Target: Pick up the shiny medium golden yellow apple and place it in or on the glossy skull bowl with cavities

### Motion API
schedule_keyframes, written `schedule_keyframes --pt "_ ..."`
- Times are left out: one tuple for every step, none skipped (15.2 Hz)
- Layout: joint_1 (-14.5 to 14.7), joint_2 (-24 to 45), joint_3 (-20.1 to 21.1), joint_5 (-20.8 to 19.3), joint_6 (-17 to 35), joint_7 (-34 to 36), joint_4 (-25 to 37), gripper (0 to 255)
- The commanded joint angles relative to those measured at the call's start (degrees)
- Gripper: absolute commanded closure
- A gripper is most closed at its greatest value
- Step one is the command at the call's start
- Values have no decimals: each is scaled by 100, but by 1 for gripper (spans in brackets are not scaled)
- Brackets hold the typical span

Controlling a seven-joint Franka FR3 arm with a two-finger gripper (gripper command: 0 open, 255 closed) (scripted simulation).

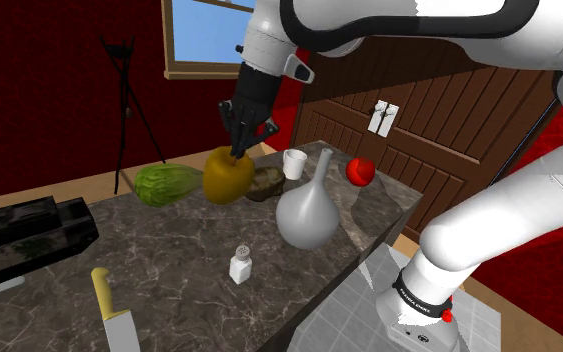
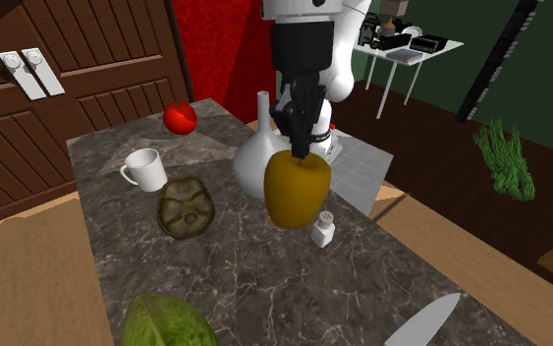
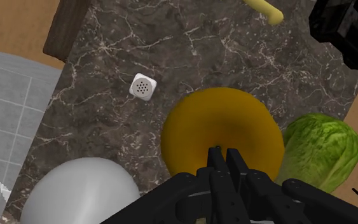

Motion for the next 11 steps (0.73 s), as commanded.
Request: schedule_keyframes --pt "-63 10 -162 -32 -108 -185 61 255" --pt "-105 18 -266 -53 -167 -310 91 255" --pt "-149 33 -367 -77 -224 -432 126 255" --pt "-194 54 -465 -104 -282 -550 168 255" --pt "-243 82 -558 -133 -339 -667 216 255" --pt "-293 115 -648 -165 -395 -782 271 255" --pt "-343 156 -736 -200 -452 -893 332 255" --pt "-393 202 -822 -237 -508 -1002 400 255" --pt "-444 254 -904 -275 -565 -1108 475 255" --pt "-495 312 -984 -315 -622 -1212 556 255" --pt "-547 375 -1061 -356 -679 -1313 644 255"
